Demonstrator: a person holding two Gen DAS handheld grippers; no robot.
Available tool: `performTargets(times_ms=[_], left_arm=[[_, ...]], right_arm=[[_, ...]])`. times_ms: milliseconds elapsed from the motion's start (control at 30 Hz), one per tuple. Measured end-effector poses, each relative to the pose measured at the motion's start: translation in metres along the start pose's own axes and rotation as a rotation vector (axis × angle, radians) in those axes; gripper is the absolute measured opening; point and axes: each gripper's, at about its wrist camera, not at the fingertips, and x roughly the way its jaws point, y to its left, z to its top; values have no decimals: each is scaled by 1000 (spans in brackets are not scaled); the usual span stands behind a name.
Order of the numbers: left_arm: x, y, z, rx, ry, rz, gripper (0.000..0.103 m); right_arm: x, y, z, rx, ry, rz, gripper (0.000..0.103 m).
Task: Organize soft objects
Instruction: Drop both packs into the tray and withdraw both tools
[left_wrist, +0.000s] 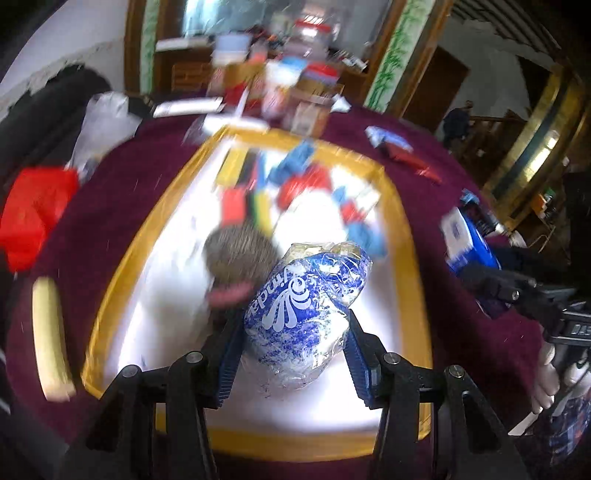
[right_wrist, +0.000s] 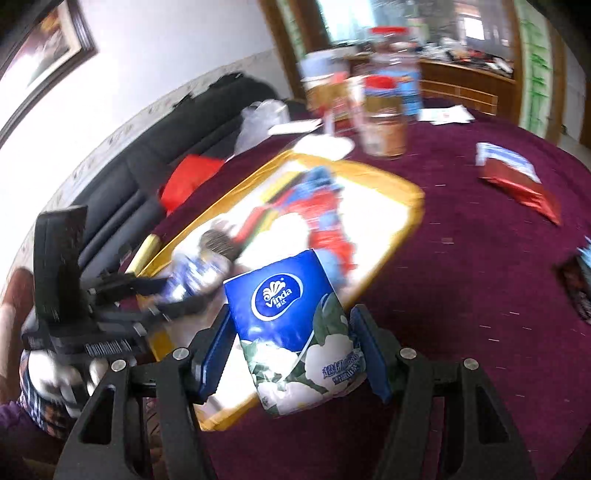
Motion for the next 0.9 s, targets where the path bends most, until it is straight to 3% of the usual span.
performTargets(times_ms=[200,333,467,600,733,900], left_arm=[[8,8,-17,-43,18,80,71],[-12,21,-21,-75,-44,114,76],[-25,17,-21,-49,-131,242,92],[-41,6,-22,-20,-230,298,92],[-46,-17,-20,35,-279,317,93],[-45,-63,-20,142,-301,304,95]], right_arm=[[39,25,4,8,71,-36,64],[54,26,5,24,101,-67,69],[41,21,7,58,52,-37,81],[12,11,6,91,-25,-34,82],[-26,-20,-10,144,-90,-107,85],[-55,-81,-45,237,-93,-247,86]])
